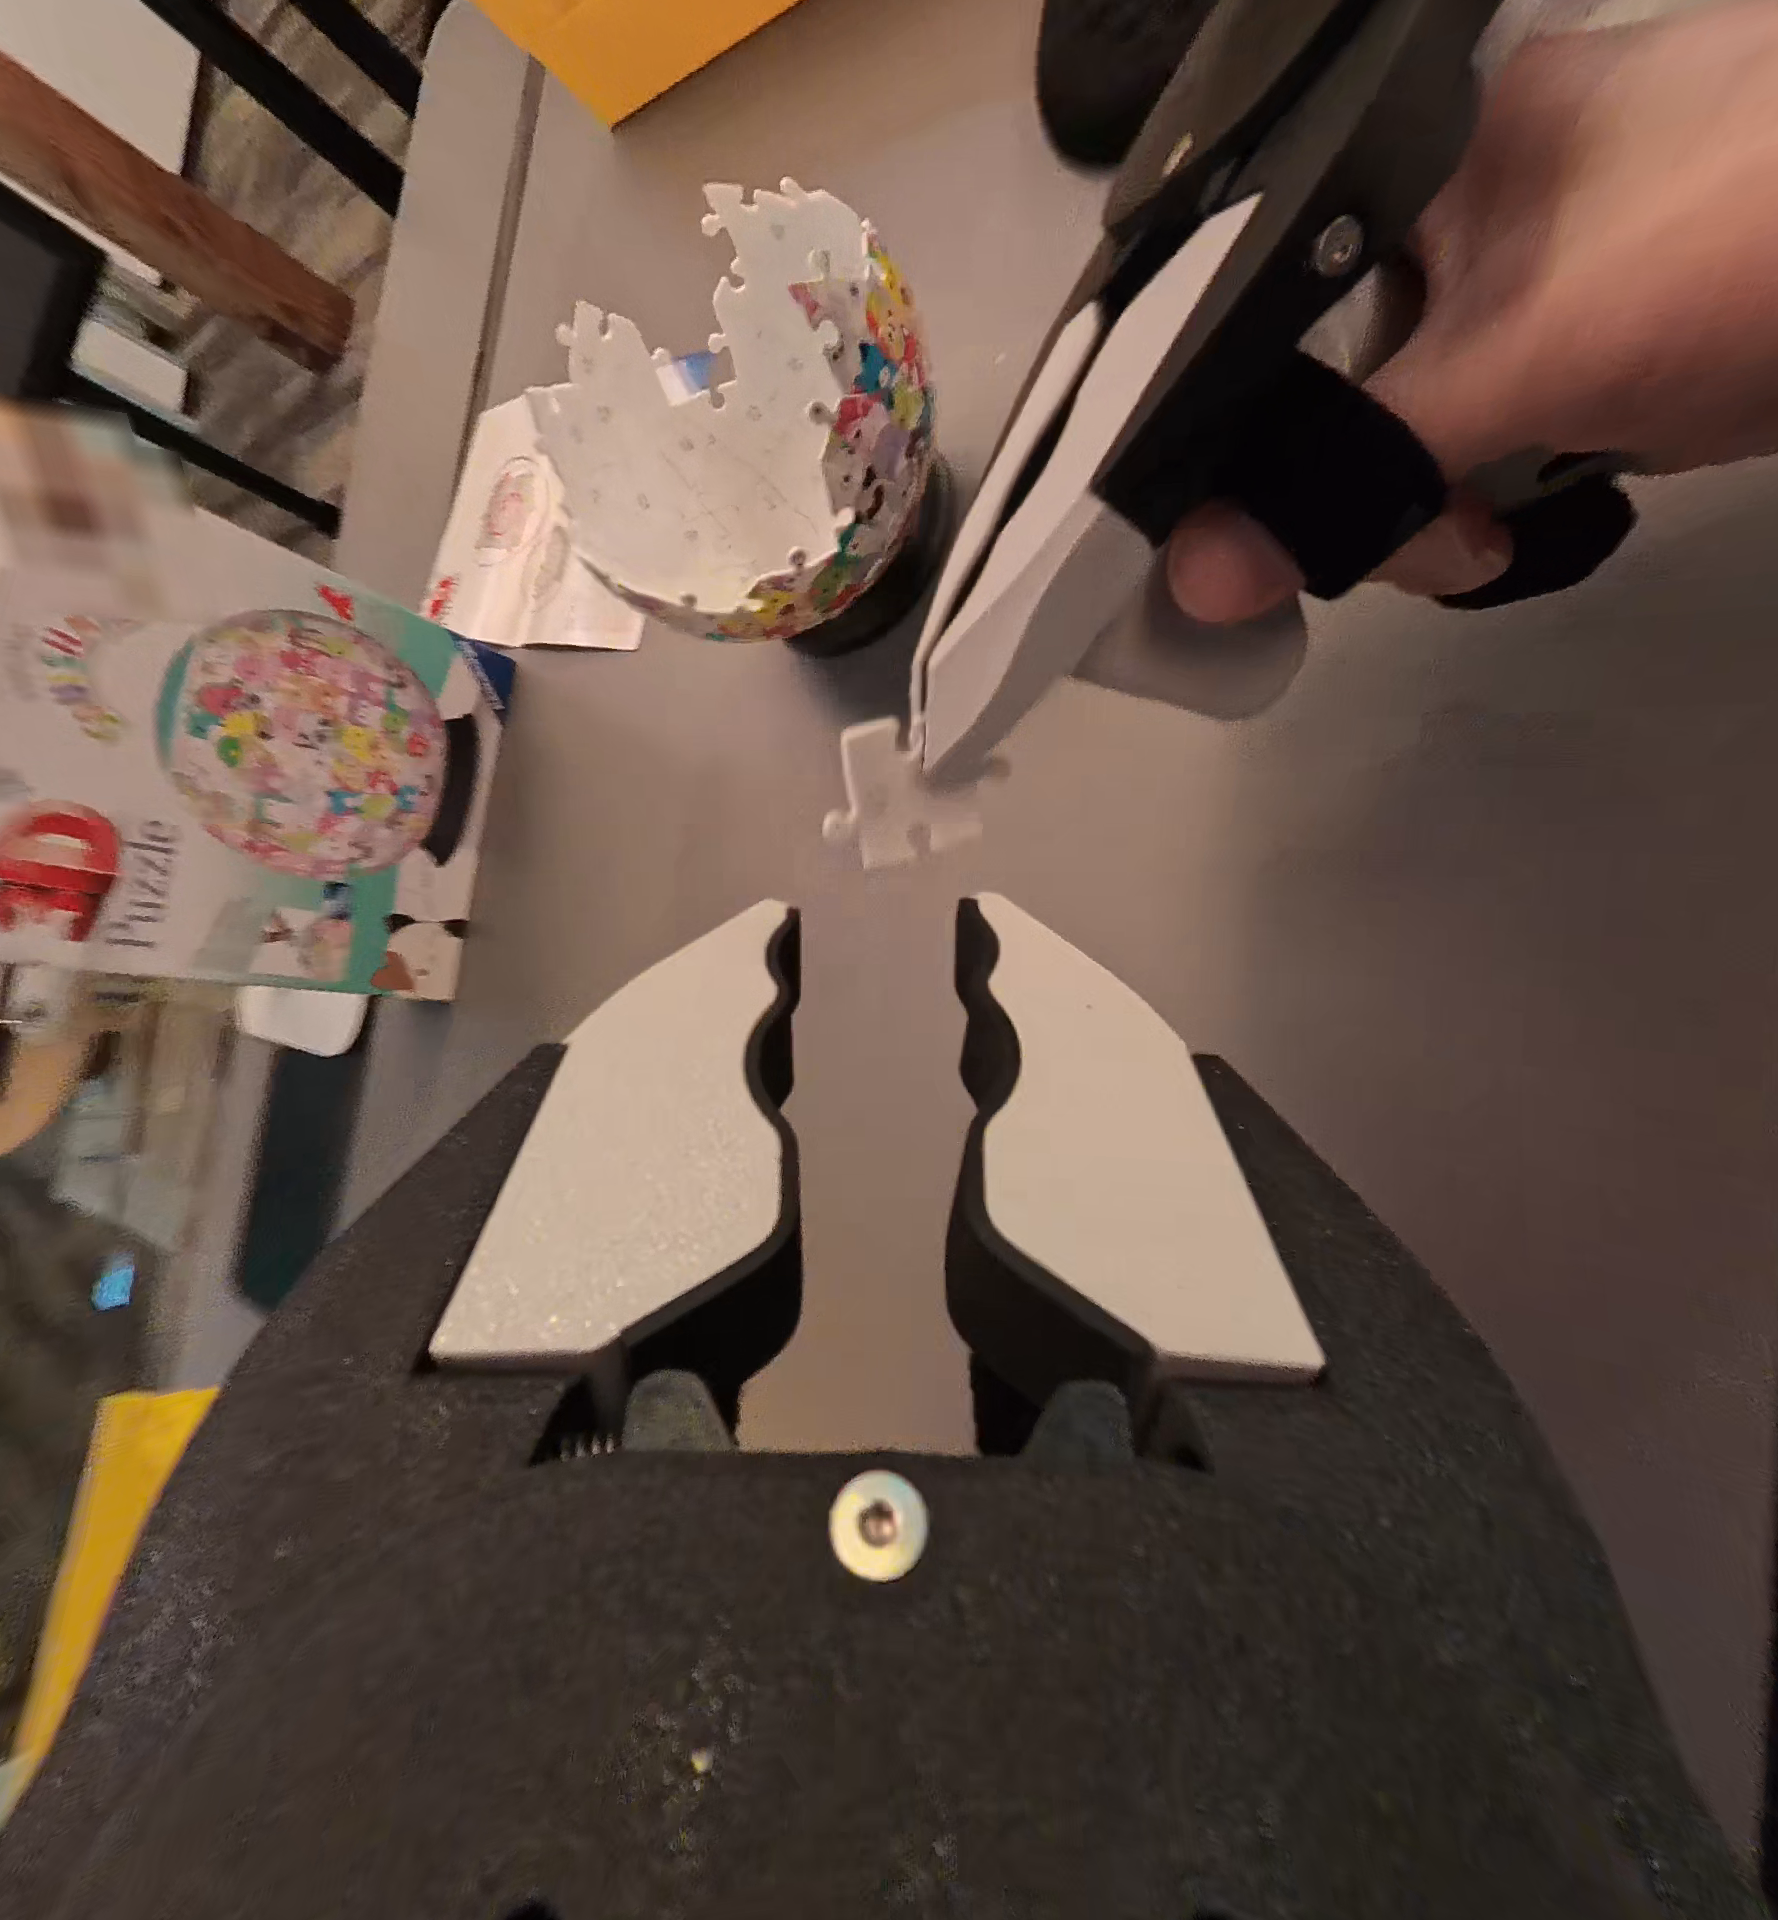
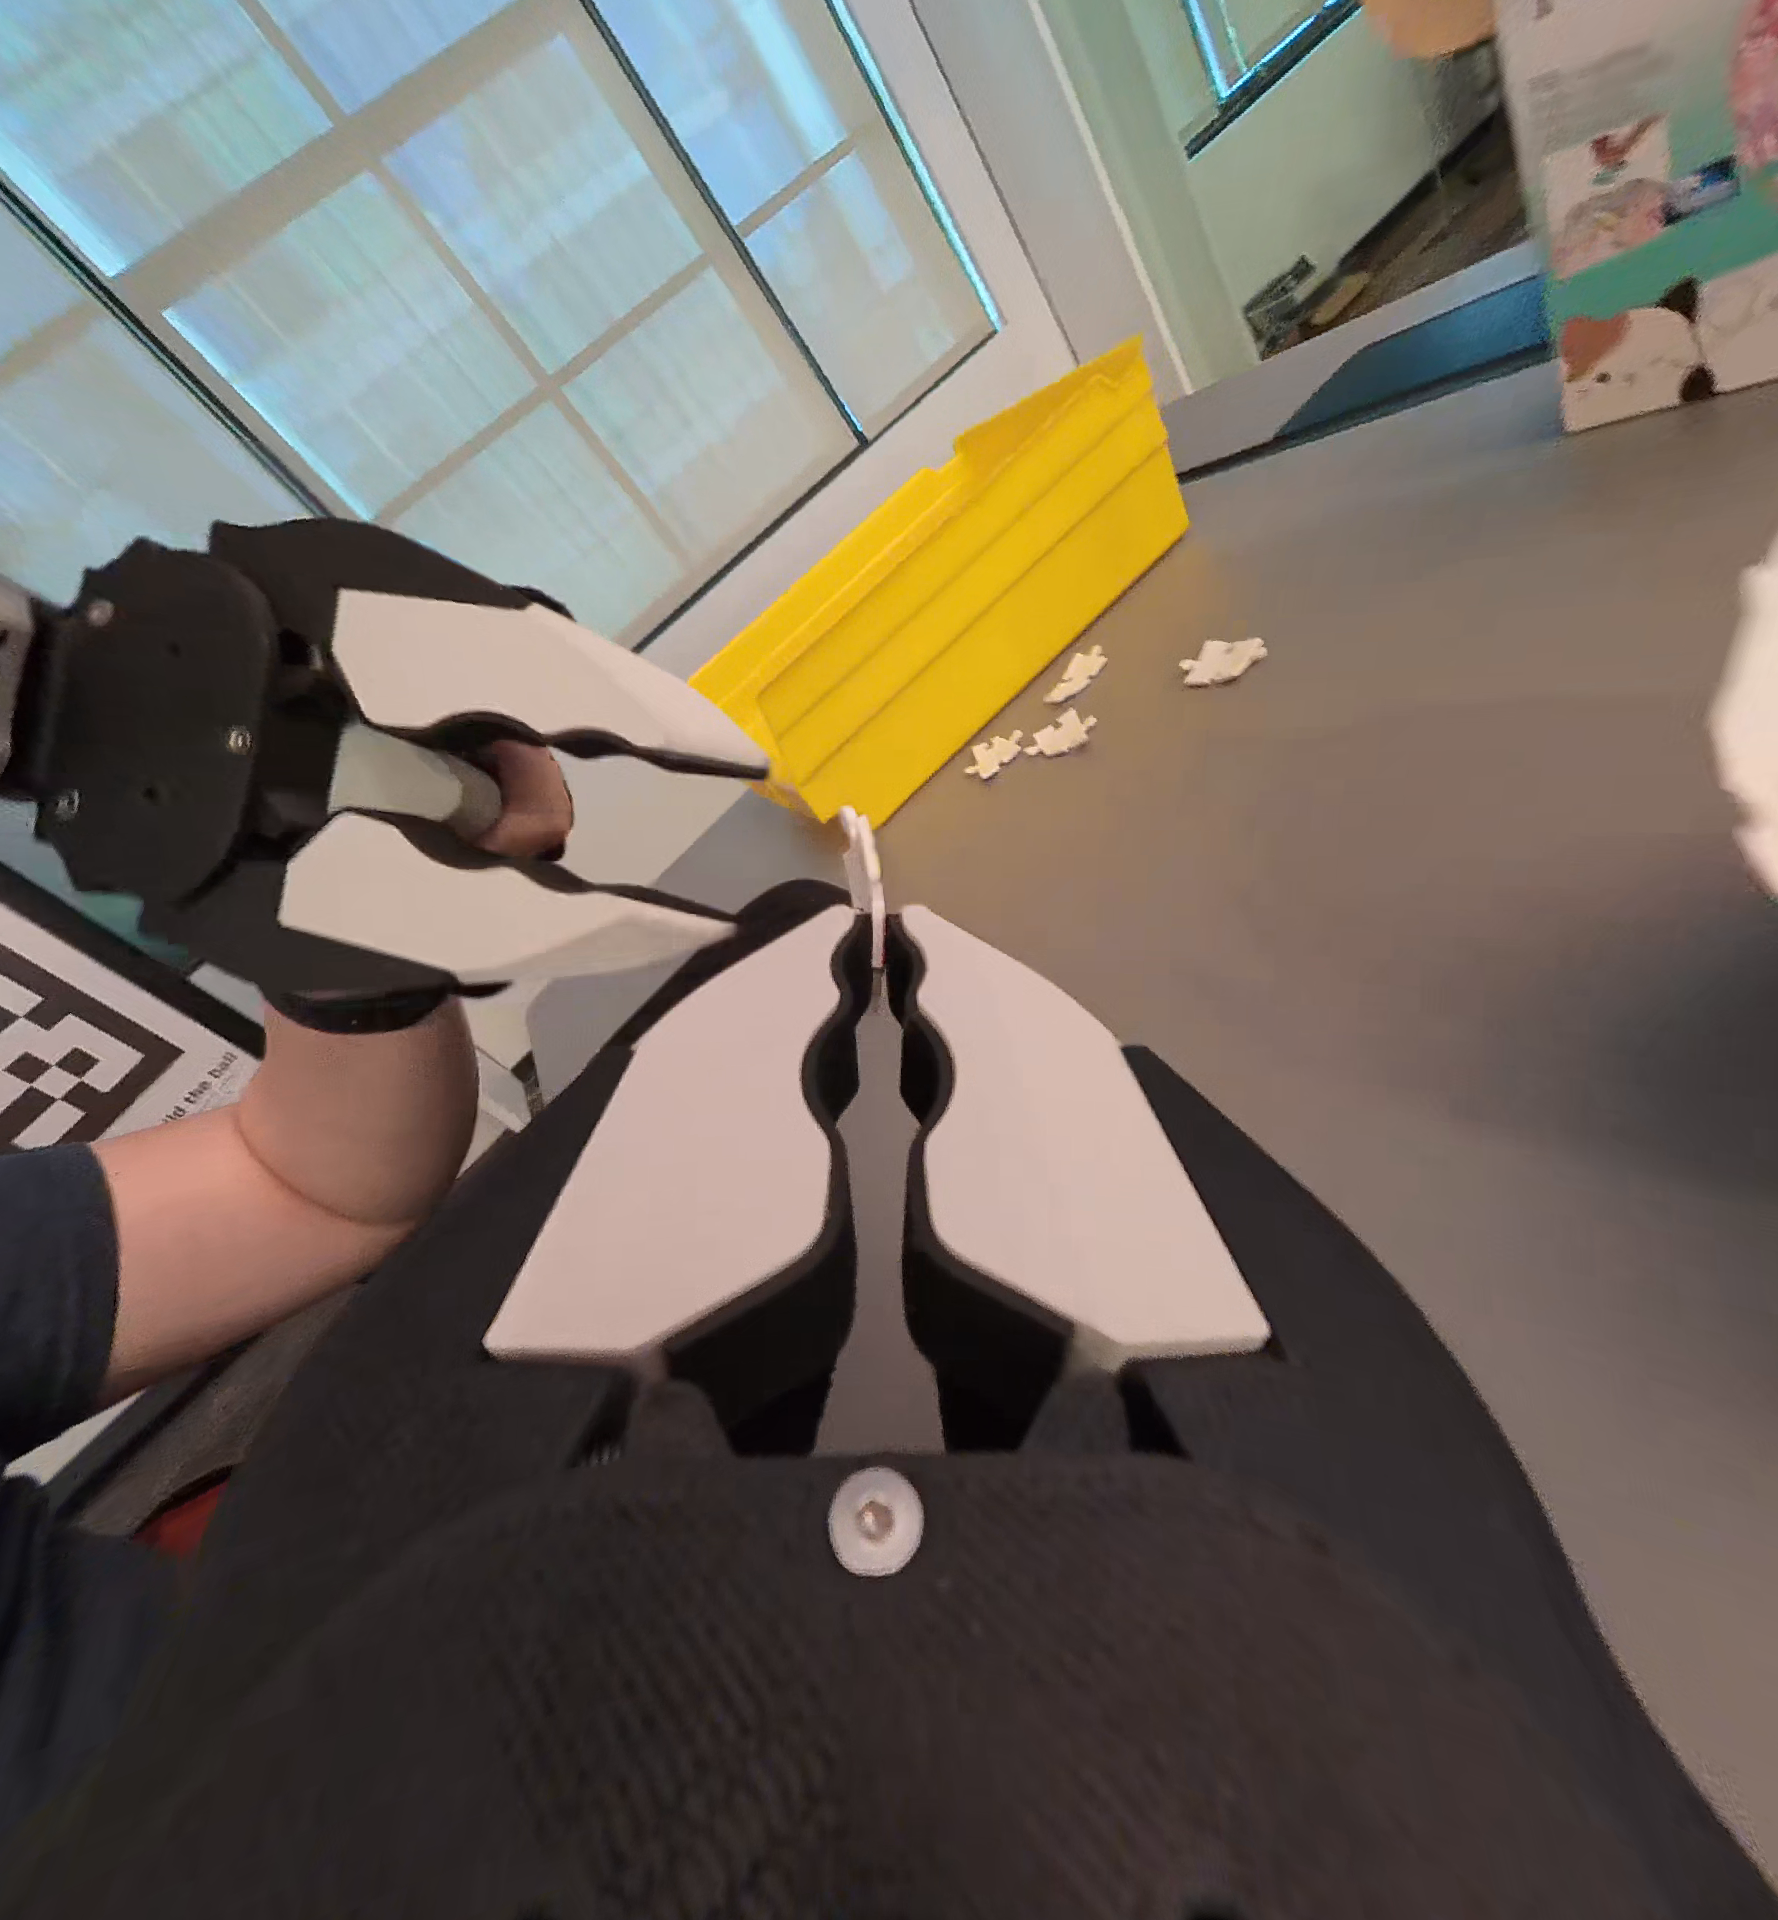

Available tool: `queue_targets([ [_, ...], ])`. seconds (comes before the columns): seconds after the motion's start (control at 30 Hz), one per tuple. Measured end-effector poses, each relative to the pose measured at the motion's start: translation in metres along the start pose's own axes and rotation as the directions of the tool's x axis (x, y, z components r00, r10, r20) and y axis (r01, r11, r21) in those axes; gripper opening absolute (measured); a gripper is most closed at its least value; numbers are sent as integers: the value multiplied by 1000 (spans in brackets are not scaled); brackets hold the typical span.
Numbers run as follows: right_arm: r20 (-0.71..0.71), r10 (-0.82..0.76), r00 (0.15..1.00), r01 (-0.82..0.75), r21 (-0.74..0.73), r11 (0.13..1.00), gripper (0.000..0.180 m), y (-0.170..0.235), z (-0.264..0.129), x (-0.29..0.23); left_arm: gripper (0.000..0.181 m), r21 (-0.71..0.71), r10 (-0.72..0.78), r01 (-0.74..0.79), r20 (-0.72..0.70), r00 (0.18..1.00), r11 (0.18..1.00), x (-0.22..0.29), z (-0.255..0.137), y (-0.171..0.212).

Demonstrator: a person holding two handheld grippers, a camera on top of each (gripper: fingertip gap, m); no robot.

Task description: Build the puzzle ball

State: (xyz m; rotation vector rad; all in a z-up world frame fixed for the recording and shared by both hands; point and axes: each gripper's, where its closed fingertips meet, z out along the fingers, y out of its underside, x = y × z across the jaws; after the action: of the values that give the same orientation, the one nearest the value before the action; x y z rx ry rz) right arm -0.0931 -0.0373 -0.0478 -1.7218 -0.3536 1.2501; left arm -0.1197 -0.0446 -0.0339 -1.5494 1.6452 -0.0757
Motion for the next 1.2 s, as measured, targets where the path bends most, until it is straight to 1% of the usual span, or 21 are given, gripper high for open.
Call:
queue_targets([
  [0.1, 11, -2, 1000, 3, -8, 1000, 3, 3, -20, 3, 29, 114, -166, 180, -125, 978, 977, 5, -1, -8],
  [0.2, 115, -36, 993, 40, -34, 999, 3, 2, -33, -15, 27, 164, -278, 335, -292, 915, 928, 13, 5, -20],
  [0.3, 128, -122, 984, 136, -105, 985, 3, 6, -42, -22, 24, 176, -301, 417, -457, 837, 892, 30, 8, -35],
  [0.37, 110, -175, 978, 188, -122, 975, 3, 6, -46, -22, 12, 195, -299, 461, -538, 788, 866, 37, 7, -45],
  [0.4, 127, -186, 974, 203, -133, 970, 3, 7, -49, -24, 8, 204, -299, 480, -562, 771, 853, 39, 8, -49],
  [0.43, 139, -194, 971, 213, -137, 967, 3, 7, -51, -26, 3, 210, -297, 491, -579, 759, 845, 40, 8, -52],
  [0.53, 148, -204, 968, 226, -154, 962, 3, 11, -56, -23, 2, 199, -286, 495, -614, 736, 846, 47, 12, -53],
  [0.67, 198, -180, 964, 211, -152, 966, 3, 17, -61, -26, 11, 158, -256, 455, -648, 717, 876, 64, 18, -48],
  [0.7, 199, -176, 964, 207, -151, 966, 3, 18, -62, -25, 4, 158, -247, 455, -664, 706, 876, 68, 18, -50],
  [0.9, 241, -148, 959, 180, -118, 977, 3, 15, -71, -27, 3, 165, -260, 507, -703, 662, 846, 71, 17, -60],
  [1.07, 235, -133, 963, 160, -97, 982, 3, 9, -76, -27, 3, 165, -274, 536, -715, 644, 828, 68, 16, -67],
  [1.2, 220, -80, 972, 96, -65, 993, 3, 0, -84, -23, 6, 174, -291, 543, -691, 662, 821, 62, 17, -63],
])
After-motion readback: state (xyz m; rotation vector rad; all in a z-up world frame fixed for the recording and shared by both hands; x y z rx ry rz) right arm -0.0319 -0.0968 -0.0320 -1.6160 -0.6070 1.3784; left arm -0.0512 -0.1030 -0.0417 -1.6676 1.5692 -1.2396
